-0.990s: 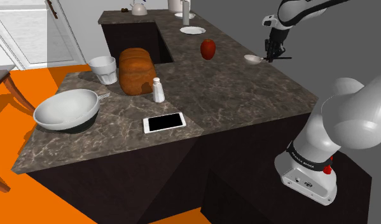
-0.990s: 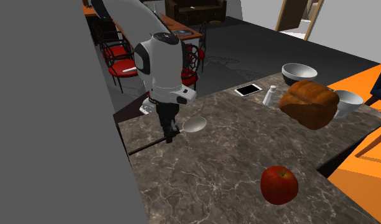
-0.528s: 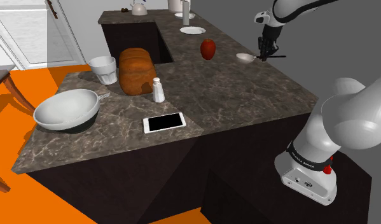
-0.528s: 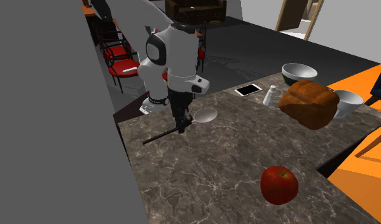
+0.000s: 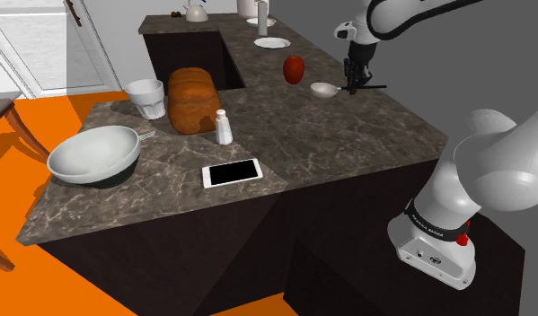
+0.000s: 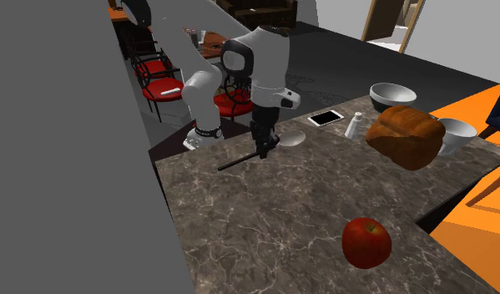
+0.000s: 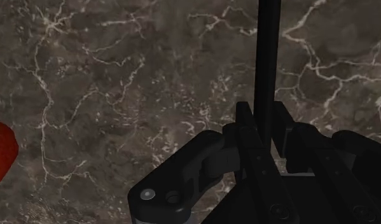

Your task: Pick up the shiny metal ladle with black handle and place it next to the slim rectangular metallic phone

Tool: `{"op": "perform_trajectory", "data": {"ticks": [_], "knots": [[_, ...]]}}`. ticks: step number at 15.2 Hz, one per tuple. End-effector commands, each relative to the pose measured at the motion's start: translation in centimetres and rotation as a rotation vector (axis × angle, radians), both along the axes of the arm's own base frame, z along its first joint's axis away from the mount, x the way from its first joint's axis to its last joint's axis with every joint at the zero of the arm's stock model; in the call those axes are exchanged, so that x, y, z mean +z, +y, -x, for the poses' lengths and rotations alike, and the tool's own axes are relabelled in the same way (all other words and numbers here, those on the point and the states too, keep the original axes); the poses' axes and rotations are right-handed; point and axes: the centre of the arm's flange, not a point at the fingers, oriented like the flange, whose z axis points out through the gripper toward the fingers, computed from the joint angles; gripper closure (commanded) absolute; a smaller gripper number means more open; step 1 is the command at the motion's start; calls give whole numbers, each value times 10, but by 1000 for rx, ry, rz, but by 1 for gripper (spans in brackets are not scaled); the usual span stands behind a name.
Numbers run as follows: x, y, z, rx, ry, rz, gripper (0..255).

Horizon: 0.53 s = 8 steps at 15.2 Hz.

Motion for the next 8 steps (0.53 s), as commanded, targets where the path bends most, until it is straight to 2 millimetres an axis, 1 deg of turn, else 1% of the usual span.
{"op": "perform_trajectory", "data": {"ticks": [1, 8], "knots": [[-2, 26, -8, -2, 0, 0, 255], [-5, 114, -34, -2, 0, 0, 255]]}}
